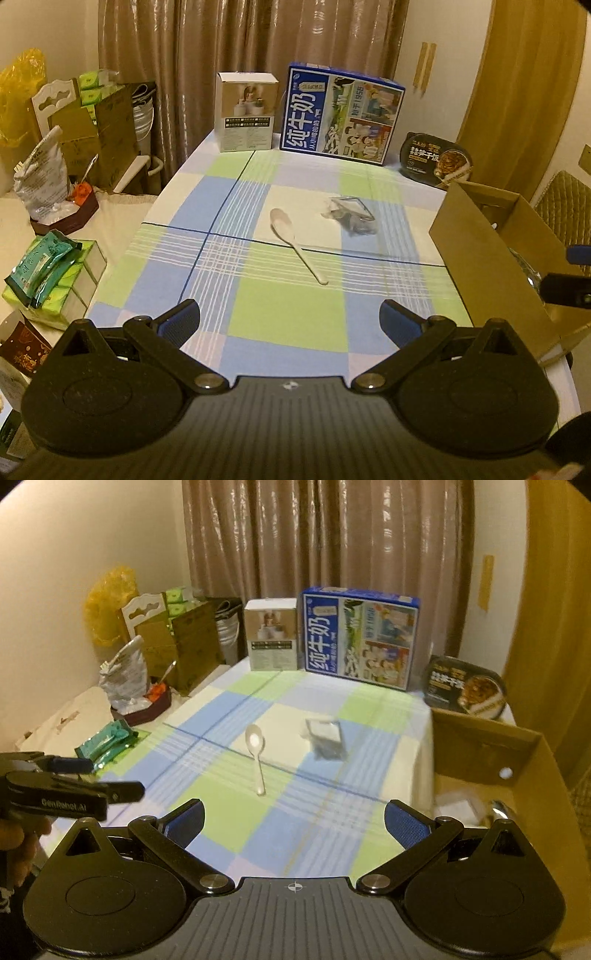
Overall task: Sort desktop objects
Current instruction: 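Bring both tools back over the spoon and plastic bag on the table, then grasp the white spoon handle with the left tool while the right tool grasps the clear plastic bag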
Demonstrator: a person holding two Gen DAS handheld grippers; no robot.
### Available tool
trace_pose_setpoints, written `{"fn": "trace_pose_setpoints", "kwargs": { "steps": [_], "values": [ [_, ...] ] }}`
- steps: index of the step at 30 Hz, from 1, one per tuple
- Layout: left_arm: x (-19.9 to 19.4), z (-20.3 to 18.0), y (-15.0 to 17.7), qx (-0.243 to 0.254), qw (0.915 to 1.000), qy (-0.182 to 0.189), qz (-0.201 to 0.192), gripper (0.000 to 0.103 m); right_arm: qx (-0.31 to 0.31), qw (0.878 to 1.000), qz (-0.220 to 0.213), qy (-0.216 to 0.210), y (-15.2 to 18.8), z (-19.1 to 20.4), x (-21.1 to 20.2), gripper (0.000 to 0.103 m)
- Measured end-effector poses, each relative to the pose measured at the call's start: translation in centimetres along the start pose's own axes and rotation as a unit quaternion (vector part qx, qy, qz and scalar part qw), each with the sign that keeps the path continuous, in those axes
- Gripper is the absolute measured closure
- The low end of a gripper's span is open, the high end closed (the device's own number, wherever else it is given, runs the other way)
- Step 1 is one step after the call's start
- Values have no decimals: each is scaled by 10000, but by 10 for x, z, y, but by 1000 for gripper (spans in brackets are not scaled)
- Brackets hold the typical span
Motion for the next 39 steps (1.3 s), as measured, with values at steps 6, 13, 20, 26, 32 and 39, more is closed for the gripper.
{"fn": "trace_pose_setpoints", "kwargs": {
  "steps": [6,13,20,26,32,39],
  "values": [
    [34,14,-8,7,10000,-5,87,1,307,9995,11,-9,-8,0,52,2],
    [95,23,-13,-53,9997,23,255,1,678,9977,26,87,-9,-12,116,16],
    [152,16,-21,154,9994,134,288,2,852,9962,74,167,-10,-28,162,29],
    [196,9,-30,-7,9991,297,299,9,708,9970,27,320,-25,-38,187,29],
    [235,-2,-32,289,9984,262,419,22,694,9961,107,532,-22,-49,210,30],
    [263,-3,-26,441,9963,265,691,40,781,9947,322,582,-11,-60,228,30]
  ]
}}
Point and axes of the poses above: each gripper's, at about its wrist camera, not at the fingertips, and x roughly the way its jaws point, z to its left, y to its underside, the point moved 6 cm from there along x, roughly the way its jaws point, and after that the axes turned 2 degrees about y, right-handed, at the moved point
